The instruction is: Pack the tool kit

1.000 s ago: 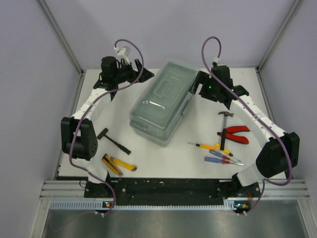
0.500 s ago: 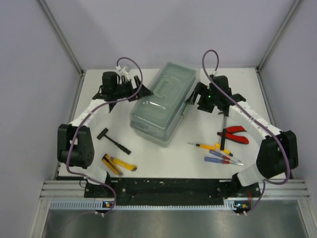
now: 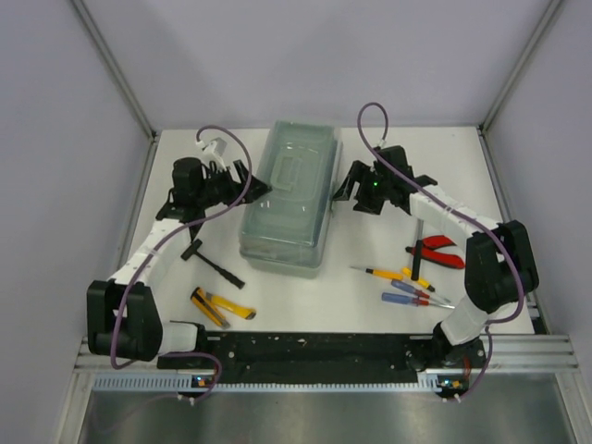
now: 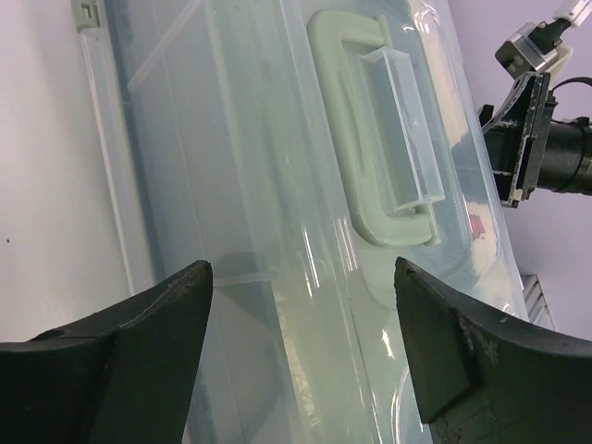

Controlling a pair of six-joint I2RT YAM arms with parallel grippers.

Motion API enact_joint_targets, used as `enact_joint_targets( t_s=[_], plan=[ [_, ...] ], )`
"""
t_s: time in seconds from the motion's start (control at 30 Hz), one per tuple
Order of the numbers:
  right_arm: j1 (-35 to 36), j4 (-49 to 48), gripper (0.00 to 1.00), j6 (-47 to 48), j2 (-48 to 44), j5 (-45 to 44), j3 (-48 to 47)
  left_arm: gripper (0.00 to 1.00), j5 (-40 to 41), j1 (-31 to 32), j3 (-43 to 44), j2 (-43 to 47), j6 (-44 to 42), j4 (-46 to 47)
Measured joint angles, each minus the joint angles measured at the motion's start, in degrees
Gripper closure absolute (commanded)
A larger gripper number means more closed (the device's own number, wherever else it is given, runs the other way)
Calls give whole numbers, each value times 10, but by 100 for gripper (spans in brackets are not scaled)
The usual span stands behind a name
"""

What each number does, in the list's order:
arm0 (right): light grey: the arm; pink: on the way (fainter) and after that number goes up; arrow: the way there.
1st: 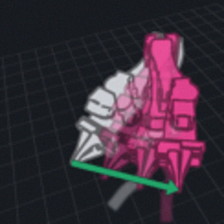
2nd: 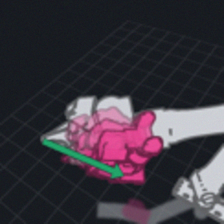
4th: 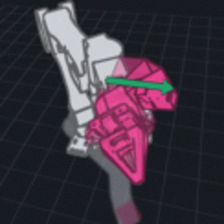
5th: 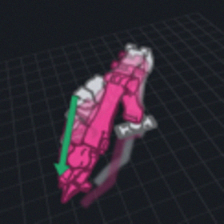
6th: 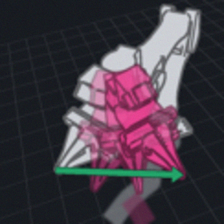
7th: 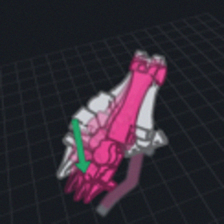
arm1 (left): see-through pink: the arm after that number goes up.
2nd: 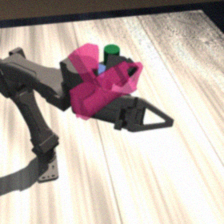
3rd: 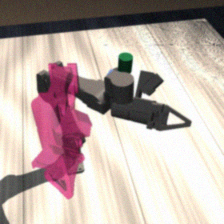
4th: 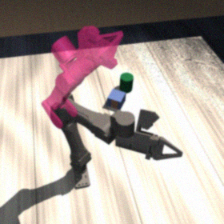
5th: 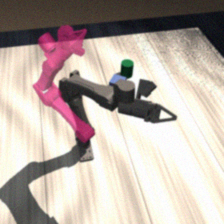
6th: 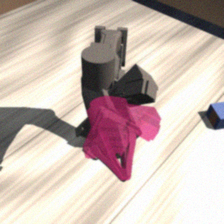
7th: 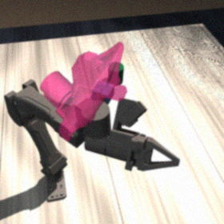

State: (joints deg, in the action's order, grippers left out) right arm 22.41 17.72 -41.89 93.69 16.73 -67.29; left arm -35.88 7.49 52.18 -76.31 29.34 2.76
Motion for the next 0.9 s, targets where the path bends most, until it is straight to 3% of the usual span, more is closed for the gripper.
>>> enact_joint_targets(
  t_s=[0.1, 0.47, 0.73, 0.9],
  plan=[
    [6, -4, 25, -4, 0, -11, 0, 2, 8, 1, 6, 5, -12, -20],
    [10, -68, 18, -23, -1, -2, 18, 2, 8, 9, 127, -45, 4, -36],
    [-18, -382, 16, -126, -7, 129, 212, 6, -3, 11, 166, -93, 13, -30],
    [-28, -591, 17, -208, 58, 201, 235, 9, -1, 11, 180, -110, 15, -32]
  ],
)
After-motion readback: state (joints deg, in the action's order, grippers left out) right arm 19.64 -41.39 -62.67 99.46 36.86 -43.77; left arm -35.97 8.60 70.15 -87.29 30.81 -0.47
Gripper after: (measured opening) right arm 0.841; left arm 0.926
